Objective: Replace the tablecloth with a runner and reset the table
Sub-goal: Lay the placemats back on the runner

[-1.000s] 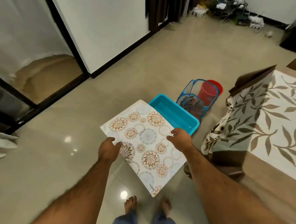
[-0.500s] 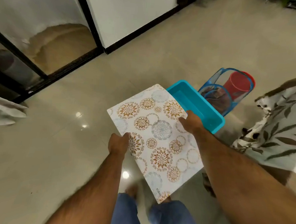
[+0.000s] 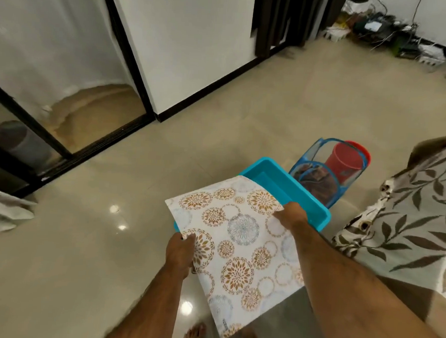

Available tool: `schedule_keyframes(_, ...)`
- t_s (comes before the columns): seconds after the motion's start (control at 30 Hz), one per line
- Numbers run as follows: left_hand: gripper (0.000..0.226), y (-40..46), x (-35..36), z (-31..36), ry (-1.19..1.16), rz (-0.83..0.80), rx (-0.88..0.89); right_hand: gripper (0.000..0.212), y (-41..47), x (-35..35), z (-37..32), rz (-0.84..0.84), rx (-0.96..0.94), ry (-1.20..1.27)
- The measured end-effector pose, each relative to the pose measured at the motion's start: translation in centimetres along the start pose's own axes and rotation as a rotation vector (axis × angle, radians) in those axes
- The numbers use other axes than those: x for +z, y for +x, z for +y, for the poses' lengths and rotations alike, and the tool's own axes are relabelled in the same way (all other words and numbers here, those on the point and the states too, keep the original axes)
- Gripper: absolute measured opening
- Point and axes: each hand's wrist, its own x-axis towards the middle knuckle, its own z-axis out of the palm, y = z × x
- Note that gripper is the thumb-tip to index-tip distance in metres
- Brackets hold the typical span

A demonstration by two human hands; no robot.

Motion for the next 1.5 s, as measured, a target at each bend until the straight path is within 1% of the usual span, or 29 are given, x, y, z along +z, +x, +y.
schedule_keyframes(0.13,0.022,-1.5,-0.1,2.6,0.002,-0.041,0.094,0.038,-2.7,-3.2,0.3,0.051,0.040,0.129)
schedule_keyframes(0.2,0.016,-2.6,-0.3,4.7,0.020,-0.068,0.141,0.033,-4.3,-5.0,0.8,0.078,0.056,0.227)
schedule_keyframes(0.27,0.012,-3.8,-0.5,6.9,0.024,-0.109,0.176,0.028,-6.3,-7.2,1.4,0.121,0.058,0.373)
schedule_keyframes(0.37,0.009,-5.5,-0.1,10.7,0.035,-0.201,0.270,0.028,-10.1,-11.3,2.4,0.145,0.008,0.637)
schedule_keyframes(0.4,0.006,-6.4,0.2,12.0,0.035,-0.226,0.298,0.025,-11.6,-12.5,2.7,0.130,-0.004,0.732)
schedule_keyframes(0.47,0.006,-9.0,1.4,15.3,0.039,-0.286,0.342,0.010,-14.7,-15.4,3.6,0.071,-0.047,0.918)
schedule_keyframes(0.53,0.016,-11.8,3.3,18.1,0.050,-0.351,0.414,0.028,-17.2,-18.0,5.2,0.028,-0.060,1.076)
schedule_keyframes(0.57,0.024,-13.2,4.2,19.3,0.066,-0.391,0.462,0.028,-18.5,-19.0,6.0,0.031,-0.072,1.146)
schedule_keyframes(0.63,0.033,-16.5,7.0,21.2,0.111,-0.464,0.534,0.025,-21.2,-21.1,8.1,0.130,-0.065,1.192)
schedule_keyframes(0.7,0.025,-19.4,10.3,22.6,0.149,-0.554,0.557,0.028,-23.3,-23.1,10.7,0.280,-0.063,1.244)
schedule_keyframes(0.73,0.018,-20.8,11.9,23.0,0.172,-0.607,0.549,0.024,-24.4,-24.0,12.0,0.365,-0.063,1.247)
schedule_keyframes(0.77,0.015,-22.3,13.5,23.2,0.200,-0.660,0.550,0.017,-25.6,-24.7,13.7,0.448,-0.064,1.261)
schedule_keyframes(0.8,0.014,-23.4,14.9,23.3,0.230,-0.705,0.553,0.014,-26.7,-25.3,15.4,0.507,-0.059,1.272)
schedule_keyframes(0.93,0.023,-27.5,21.8,21.9,0.365,-0.925,0.562,0.023,-29.7,-27.1,23.0,0.710,-0.057,1.333)
schedule_keyframes(1.03,0.023,-29.4,27.0,19.8,0.478,-0.992,0.572,0.020,-31.7,-28.0,27.4,0.828,-0.031,1.373)
schedule_keyframes(1.1,0.020,-30.9,30.9,18.1,0.541,-0.999,0.576,0.017,-32.6,-28.6,30.7,0.895,-0.004,1.387)
schedule_keyframes(1.2,0.025,-33.1,35.9,15.9,0.654,-1.057,0.612,0.024,-33.7,-28.7,35.5,0.929,0.053,1.446)
schedule_keyframes(1.3,0.017,-38.1,38.1,14.5,0.748,-1.124,0.677,0.026,-34.6,-28.0,39.5,0.966,0.123,1.548)
schedule_keyframes(1.37,0.023,-40.7,39.7,13.5,0.787,-1.137,0.720,0.028,-35.2,-27.1,41.4,0.970,0.162,1.654)
schedule_keyframes(1.43,0.028,-42.8,41.8,12.6,0.836,-1.144,0.773,0.026,-35.2,-26.1,43.3,0.974,0.209,1.768)
schedule_keyframes(1.5,0.036,-44.8,44.1,11.9,0.874,-1.161,0.814,0.026,-35.3,-25.2,44.8,1.017,0.229,1.850)
